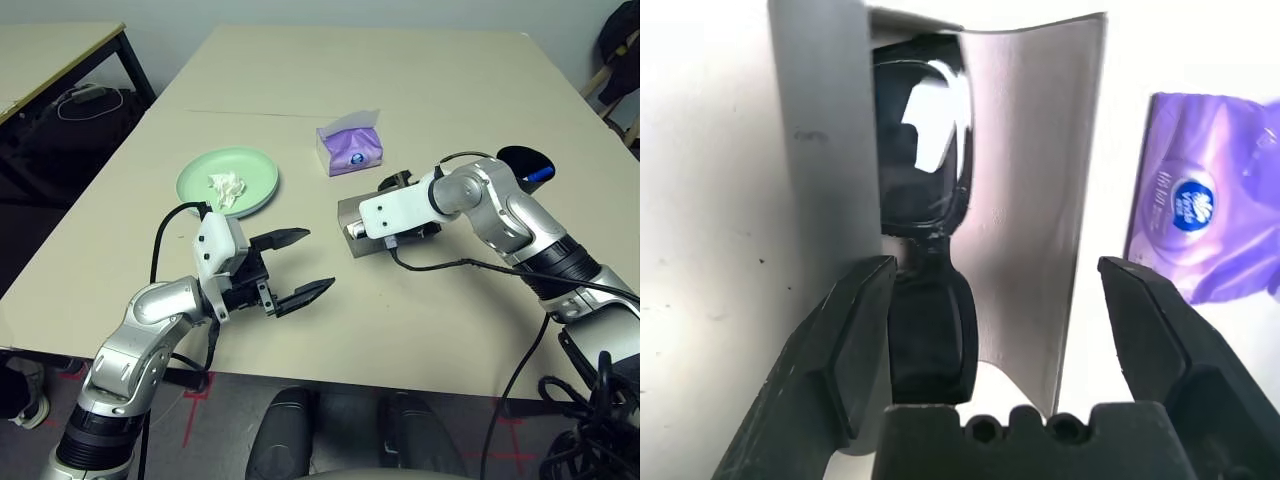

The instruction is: Organize and tidy the items on the table.

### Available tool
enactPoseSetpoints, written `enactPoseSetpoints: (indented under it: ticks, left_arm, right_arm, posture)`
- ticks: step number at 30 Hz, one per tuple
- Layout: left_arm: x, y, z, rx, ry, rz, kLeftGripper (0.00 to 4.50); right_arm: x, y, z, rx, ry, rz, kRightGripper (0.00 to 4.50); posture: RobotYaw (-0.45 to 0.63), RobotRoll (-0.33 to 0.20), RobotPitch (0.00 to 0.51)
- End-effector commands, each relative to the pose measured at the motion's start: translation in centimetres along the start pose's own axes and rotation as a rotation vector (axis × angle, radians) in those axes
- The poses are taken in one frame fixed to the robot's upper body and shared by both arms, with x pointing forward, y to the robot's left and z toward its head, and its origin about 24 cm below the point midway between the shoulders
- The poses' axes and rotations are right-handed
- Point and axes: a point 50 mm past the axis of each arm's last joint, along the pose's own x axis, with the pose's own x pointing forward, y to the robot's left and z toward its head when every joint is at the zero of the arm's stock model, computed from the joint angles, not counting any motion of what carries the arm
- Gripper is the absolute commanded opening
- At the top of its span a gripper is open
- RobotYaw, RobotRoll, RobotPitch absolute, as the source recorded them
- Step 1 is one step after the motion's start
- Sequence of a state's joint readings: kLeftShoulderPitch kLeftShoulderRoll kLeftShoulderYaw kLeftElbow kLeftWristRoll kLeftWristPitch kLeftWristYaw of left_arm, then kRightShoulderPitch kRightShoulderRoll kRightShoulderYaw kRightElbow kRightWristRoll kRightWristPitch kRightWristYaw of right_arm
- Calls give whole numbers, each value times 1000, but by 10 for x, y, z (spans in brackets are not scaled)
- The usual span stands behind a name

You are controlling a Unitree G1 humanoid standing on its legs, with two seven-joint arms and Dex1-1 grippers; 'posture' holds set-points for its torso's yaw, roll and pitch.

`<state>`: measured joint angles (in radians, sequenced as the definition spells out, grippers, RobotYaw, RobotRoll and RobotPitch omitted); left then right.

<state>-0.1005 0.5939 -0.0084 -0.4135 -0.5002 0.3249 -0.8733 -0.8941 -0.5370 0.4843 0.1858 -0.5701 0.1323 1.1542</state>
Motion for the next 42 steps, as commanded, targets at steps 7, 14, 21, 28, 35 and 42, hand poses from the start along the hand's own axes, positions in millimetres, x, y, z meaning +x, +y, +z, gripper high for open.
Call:
enactPoseSetpoints:
  ticks: [7,14,21,28,35,42]
  left_arm:
    - [0,4,-2,4,16,-16,4500]
    - [2,8,-2,5,13,-24,4500]
    - [6,16,-1,13,6,-7,4500]
    - [10,27,2,8,-9,63,4500]
    - [14,43,10,-12,-35,184,4500]
    - [17,58,14,-40,-64,331,4500]
  right_arm:
    - [-43,-3,-5,302,-113,-15,4483]
    - [-56,13,-10,621,-289,-116,4483]
    - [-57,55,-18,821,-477,-252,4483]
    - [-52,97,-35,953,-547,-409,4483]
    - [-48,126,-49,1060,-582,-565,4483]
    - [-40,148,-49,1152,-573,-556,4483]
  posture:
    - [110,0,97]
    - [83,0,96]
    - [60,0,93]
    - [48,0,90]
    - [39,0,89]
    - [32,0,90]
